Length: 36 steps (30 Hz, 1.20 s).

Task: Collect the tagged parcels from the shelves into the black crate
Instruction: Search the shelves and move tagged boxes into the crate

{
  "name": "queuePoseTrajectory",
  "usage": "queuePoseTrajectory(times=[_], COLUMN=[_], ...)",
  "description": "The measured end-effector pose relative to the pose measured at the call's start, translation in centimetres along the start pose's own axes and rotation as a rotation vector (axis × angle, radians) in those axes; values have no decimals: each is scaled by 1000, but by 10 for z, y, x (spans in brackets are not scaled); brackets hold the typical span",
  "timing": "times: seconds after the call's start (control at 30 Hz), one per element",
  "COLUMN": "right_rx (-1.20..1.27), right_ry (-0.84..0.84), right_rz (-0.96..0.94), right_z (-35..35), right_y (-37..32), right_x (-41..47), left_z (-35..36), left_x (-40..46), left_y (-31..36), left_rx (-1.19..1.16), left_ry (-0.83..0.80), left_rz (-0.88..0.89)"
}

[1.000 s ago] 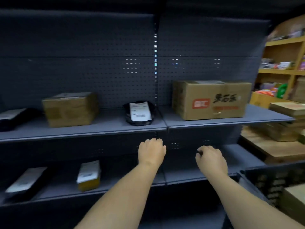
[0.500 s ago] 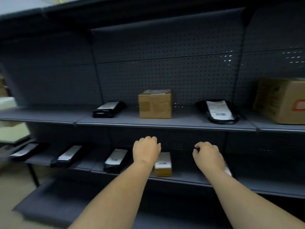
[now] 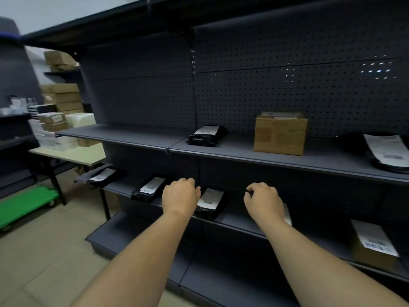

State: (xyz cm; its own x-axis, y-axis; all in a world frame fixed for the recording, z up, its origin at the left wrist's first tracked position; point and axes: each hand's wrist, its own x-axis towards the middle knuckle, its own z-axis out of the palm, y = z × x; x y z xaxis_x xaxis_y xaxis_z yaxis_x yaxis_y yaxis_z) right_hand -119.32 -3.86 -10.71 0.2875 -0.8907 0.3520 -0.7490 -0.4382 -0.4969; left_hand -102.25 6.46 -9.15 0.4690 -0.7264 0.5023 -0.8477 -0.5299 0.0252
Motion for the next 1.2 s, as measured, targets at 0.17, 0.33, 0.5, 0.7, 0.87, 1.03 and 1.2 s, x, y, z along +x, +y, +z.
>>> queuePoseTrajectory(times=[0.17,0.33,0.5,0.7,0.87,1.03,1.2], right_rx=[28,67,89,76,89,96,165], right_ry=[-33,-50,-45,-31,-29,-15,-43], right_rz=[-76,-137,-147,-153,-153,-154,-84], right_z=[21,40,56,66,76,91,107], right_y=[-33,-59,-74,-74,-75,-78,-85], right_x=[19,54,107,175,229,263,290], left_z=[5,16,33,55,74,86,99], left_x=[16,52,107,176,229,267,298], left_y=[-28,-40,-39,-28,-24,-26,-30], left_rx=[9,33,33,-20,-72,-101,-200], left_ry=[8,35,61,80,103,92,17], left_rz=[-59,-80,-74,-77,-98,-133,-186])
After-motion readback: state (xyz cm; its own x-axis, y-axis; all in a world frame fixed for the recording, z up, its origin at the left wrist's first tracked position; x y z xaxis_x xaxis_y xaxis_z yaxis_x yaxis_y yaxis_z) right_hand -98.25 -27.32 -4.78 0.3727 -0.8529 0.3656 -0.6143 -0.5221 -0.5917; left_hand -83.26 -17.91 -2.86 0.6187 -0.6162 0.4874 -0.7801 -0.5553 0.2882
